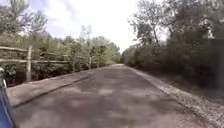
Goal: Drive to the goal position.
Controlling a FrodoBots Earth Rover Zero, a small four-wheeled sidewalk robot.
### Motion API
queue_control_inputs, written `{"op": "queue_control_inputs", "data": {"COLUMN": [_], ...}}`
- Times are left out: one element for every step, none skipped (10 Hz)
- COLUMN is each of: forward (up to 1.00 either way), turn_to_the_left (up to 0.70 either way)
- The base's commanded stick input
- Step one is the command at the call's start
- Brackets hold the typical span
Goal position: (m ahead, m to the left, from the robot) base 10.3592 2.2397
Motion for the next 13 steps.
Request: {"op": "queue_control_inputs", "data": {"forward": [0.70,0.70,0.70,0.70,0.70,0.70,0.70,0.70,0.70,0.70,0.70,0.70,0.70], "turn_to_the_left": [0.00,0.00,0.00,0.00,0.00,0.00,0.00,0.00,0.00,0.00,0.00,0.00,0.00]}}
